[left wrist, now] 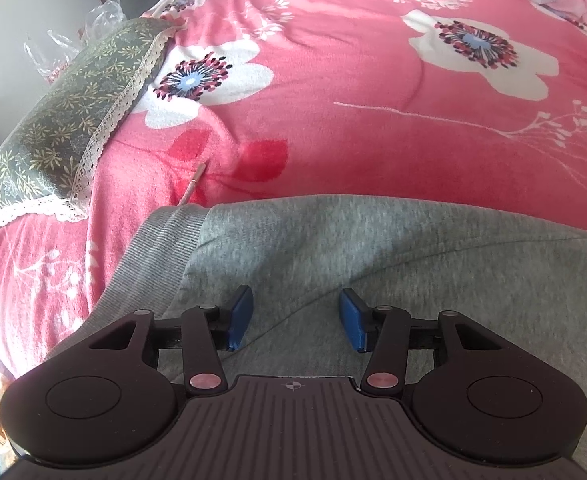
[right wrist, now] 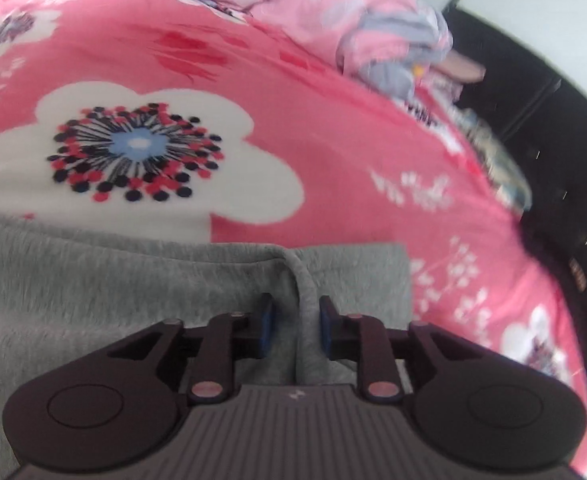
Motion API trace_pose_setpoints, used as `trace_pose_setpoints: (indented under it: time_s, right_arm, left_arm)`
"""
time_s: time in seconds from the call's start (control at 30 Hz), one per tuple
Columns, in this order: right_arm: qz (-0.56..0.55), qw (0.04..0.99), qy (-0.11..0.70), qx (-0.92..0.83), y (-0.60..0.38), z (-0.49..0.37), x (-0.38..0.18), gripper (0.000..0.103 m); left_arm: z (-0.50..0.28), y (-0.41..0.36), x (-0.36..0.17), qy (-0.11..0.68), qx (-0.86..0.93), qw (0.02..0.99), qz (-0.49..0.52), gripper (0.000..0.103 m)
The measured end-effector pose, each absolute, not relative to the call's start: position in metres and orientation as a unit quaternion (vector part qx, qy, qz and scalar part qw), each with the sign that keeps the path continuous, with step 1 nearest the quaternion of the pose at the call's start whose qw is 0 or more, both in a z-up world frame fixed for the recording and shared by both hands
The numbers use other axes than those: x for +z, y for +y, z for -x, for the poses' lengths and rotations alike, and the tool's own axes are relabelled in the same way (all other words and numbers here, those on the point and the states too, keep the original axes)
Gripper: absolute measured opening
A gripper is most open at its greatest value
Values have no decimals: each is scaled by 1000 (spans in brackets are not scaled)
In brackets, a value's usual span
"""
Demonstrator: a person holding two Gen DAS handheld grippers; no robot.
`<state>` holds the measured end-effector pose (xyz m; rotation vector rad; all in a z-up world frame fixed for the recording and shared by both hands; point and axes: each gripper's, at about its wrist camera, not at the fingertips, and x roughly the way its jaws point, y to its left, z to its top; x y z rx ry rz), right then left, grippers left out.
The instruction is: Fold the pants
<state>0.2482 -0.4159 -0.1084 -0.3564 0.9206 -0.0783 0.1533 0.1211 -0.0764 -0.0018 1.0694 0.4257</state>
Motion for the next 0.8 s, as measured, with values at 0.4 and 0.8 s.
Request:
trace_pose_setpoints:
  time_s: [0.4,0.8]
  right_arm:
    - [-238,893,371,-95,-585,-114,-18,103]
    - [-540,744,381,-97,-645,-82,-144,103]
  left_arm:
    - [-133,4,-35,486,23,873,23,103]
    - [-120,-90,-92,531,-34,846,-35,103]
